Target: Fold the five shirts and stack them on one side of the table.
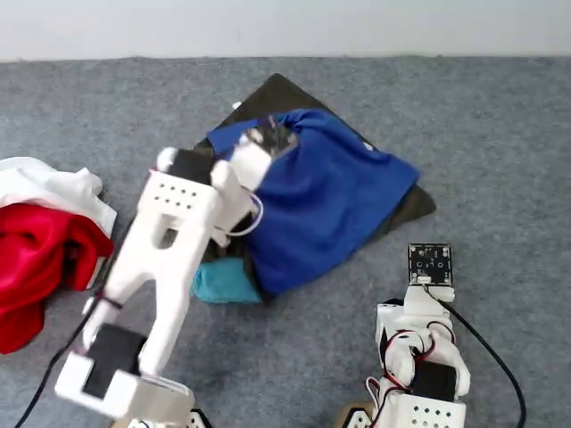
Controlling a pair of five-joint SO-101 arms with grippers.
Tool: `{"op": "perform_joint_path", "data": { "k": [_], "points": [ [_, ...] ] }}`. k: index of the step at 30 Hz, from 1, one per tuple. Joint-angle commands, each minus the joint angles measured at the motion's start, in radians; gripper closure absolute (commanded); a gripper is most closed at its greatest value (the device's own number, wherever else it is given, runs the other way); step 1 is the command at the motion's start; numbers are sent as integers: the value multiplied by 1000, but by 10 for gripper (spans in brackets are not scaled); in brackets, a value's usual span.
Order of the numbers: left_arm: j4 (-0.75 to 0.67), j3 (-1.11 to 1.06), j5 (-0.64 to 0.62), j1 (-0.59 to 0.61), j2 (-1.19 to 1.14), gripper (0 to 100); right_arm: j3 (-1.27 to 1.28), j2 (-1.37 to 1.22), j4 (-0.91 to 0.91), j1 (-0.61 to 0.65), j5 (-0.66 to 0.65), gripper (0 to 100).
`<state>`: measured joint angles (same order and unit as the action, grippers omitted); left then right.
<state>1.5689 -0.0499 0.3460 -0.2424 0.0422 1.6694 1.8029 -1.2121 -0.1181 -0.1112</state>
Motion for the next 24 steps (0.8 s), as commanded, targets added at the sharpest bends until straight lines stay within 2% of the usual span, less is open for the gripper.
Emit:
{"op": "perform_joint_path", "data": {
  "k": [1, 6, 10, 16, 24],
  "points": [
    [46, 160, 2, 9, 137, 988, 14, 1, 16, 10, -8, 987],
    [63, 321, 2, 25, 239, 988, 14, 1, 16, 10, -8, 987],
    [35, 499, -35, 120, 287, 988, 14, 1, 16, 10, -8, 987],
    [-72, 733, -57, 483, 288, 988, 14, 1, 16, 10, -8, 987],
    [-239, 763, -57, 954, 287, 987, 14, 1, 16, 10, -8, 987]
  ]
}}
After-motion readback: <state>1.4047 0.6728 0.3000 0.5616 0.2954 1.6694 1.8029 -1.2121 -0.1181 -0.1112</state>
